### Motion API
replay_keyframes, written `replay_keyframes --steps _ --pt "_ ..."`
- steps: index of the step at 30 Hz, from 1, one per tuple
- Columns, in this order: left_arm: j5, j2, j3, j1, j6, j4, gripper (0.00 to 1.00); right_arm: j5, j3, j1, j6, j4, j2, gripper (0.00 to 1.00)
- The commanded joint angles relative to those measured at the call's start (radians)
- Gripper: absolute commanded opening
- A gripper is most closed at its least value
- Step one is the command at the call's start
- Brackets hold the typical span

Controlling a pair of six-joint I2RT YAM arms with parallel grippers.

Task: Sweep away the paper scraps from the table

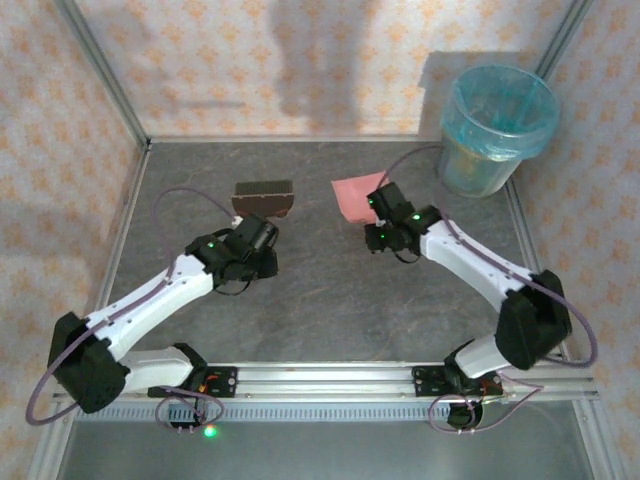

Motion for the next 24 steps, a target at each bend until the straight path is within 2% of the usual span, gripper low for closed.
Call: replay_keyframes --steps 1,7,12,18,24 --pt "-0.008 0.037 -0.010 -0.008 0.023 0.044 0.00 0.056 0.053 0.013 0.012 0.050 0.096 0.01" --pt "-0.009 0.137 -0.033 -0.015 0.003 0.103 0.00 0.056 0.124 0.016 0.109 0.033 0.240 0.04" --pt "-0.028 0.208 -0.028 -0.044 0.000 0.146 0.00 -0.009 0.144 0.016 0.164 0.034 0.313 0.09" --pt "-0.033 0.283 -0.008 -0.056 -0.004 0.172 0.00 -0.016 0.110 0.017 0.184 0.059 0.320 0.19" --pt "-0.022 0.364 0.016 -0.065 -0.006 0.183 0.00 -0.026 0.073 0.017 0.198 0.088 0.315 0.23"
